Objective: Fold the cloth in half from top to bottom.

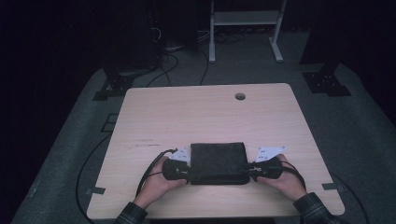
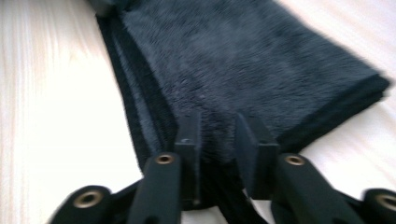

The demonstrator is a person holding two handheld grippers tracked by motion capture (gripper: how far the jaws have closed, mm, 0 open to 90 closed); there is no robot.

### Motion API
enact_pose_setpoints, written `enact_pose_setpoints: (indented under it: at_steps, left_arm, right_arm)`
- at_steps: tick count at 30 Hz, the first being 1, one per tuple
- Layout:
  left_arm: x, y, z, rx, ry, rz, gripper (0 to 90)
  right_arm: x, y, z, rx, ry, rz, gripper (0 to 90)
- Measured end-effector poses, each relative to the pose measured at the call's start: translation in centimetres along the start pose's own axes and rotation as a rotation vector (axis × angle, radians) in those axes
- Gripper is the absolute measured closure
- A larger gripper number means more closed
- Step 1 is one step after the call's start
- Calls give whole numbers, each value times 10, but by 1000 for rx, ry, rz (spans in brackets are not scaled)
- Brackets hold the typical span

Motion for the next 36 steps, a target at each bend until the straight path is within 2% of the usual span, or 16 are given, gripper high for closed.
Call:
enact_pose_setpoints:
  at_steps: [5, 8, 9, 10, 16, 18, 19, 21, 22, 24, 27, 28, 33, 36]
  left_arm:
    - [16, -10, 3, 7, 37, 65, 543]
    - [27, -20, 2, 6, 51, 119, 393]
    - [27, -20, 2, 6, 51, 119, 364]
    - [34, -25, -1, 3, 59, 158, 328]
    - [62, -42, -18, 37, 75, 265, 198]
    - [72, -48, -26, 56, 82, 299, 172]
    - [72, -48, -26, 56, 82, 299, 165]
    - [87, -56, -44, 93, 64, 338, 141]
    - [87, -56, -44, 93, 64, 338, 138]
    - [97, -61, -58, 122, 55, 371, 124]
    - [103, -63, -66, 137, 54, 393, 109]
    - [108, -65, -76, 150, 41, 416, 100]
    - [112, -67, -89, 172, 28, 434, 87]
    - [113, -68, -101, 189, 3, 443, 80]
  right_arm:
    - [7, 20, -2, -47, 35, -69, 493]
    - [12, 34, -3, -84, 50, -120, 417]
    - [13, 38, -4, -103, 52, -138, 402]
    - [16, 43, -5, -111, 52, -154, 395]
    - [24, 61, -12, -143, 58, -217, 335]
    - [26, 65, -17, -156, 51, -233, 316]
    - [27, 67, -19, -155, 49, -245, 313]
    - [28, 71, -25, -160, 34, -265, 301]
    - [28, 71, -25, -160, 34, -265, 301]
    - [32, 74, -32, -175, 31, -290, 281]
    - [36, 77, -37, -188, 29, -303, 268]
    - [39, 79, -43, -197, 20, -317, 255]
    - [42, 81, -56, -213, -9, -329, 231]
    - [44, 82, -68, -227, -35, -328, 215]
Point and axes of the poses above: each handheld gripper's, and its own axes: x roughly backward along the jaws, z roughly out of its top, y roughly to its right, the point moved 10 cm from there along -x, roughly forward along the jaws, and after that the axes turned 10 degrees about -z, right-handed, at the moved point
